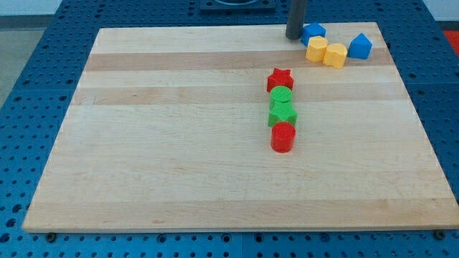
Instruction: Place the blue triangle right to the red star
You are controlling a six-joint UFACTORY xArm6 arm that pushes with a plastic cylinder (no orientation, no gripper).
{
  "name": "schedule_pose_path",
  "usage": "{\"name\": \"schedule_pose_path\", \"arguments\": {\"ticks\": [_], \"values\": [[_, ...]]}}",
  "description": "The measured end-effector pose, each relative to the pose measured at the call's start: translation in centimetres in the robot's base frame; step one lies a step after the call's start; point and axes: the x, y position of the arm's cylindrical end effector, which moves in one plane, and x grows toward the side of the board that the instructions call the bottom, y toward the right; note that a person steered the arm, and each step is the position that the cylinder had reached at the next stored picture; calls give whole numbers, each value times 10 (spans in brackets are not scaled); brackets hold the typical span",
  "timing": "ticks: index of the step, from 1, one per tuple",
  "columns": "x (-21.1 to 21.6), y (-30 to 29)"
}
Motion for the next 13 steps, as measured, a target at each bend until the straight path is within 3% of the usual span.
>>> {"name": "schedule_pose_path", "arguments": {"ticks": [3,6,11,13], "values": [[-34,4],[-34,82],[30,85],[10,95]]}}
